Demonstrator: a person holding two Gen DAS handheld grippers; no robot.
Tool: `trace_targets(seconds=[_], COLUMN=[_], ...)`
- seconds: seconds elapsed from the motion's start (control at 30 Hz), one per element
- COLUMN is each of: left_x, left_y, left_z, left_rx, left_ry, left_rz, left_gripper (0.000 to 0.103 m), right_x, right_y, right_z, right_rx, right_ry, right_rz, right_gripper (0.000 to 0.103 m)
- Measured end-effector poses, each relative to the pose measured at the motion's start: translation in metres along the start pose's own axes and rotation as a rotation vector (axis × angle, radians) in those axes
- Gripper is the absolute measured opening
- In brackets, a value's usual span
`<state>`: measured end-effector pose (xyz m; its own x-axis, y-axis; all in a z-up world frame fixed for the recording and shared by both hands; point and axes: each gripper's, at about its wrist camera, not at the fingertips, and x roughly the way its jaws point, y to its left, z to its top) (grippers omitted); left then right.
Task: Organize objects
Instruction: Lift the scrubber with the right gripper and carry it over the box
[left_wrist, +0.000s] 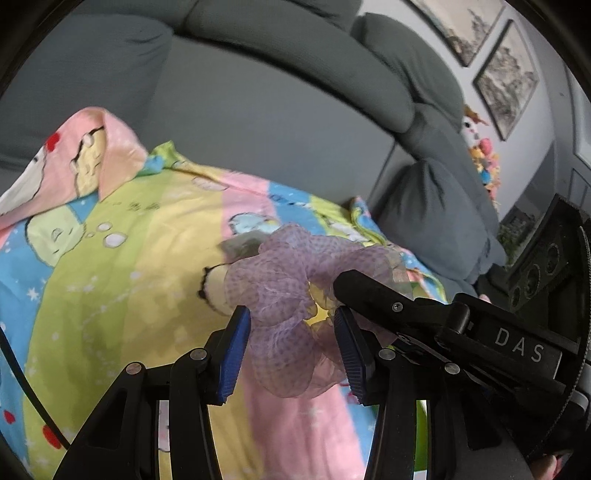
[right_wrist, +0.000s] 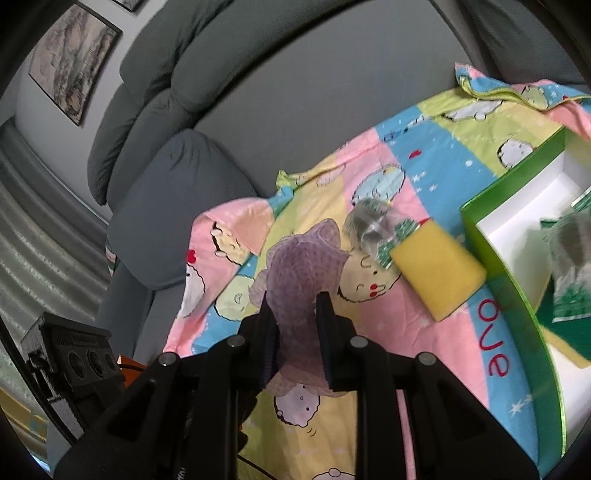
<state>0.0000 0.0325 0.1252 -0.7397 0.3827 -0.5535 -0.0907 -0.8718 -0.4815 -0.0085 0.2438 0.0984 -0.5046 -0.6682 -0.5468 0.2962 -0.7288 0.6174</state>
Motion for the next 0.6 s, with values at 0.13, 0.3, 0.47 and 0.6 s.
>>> trace_targets(seconds=[0.13, 0.3, 0.47, 0.6], left_x=[-0.004, -0.002, 0.003, 0.010], left_y=[-0.017, -0.035, -0.054, -0.071], left_z=[0.000, -0.002, -0.003, -0.006], left_rx=[0.017, 0.047, 0.082, 0.114], left_ry=[-0.029, -0.041, -0.040, -0.029], left_rz=[-0.027, -0.062, -0.095, -0.121], left_gripper=[0.048, 0.048, 0.048, 0.048], right_x=[-0.021, -0.041, -0.060, -0.076], right_y=[-0.005, -0.009, -0.019, -0.031], right_z=[0.003, 0.005, 0.007, 0.009], right_rx=[0.006, 0.002, 0.016, 0.040], right_ry=[-0.047, -0.102, -0.152, -0.194], right_rz=[0.050, 0.030, 0.010, -0.005], right_gripper=[0.023, 0.023, 0.023, 0.023])
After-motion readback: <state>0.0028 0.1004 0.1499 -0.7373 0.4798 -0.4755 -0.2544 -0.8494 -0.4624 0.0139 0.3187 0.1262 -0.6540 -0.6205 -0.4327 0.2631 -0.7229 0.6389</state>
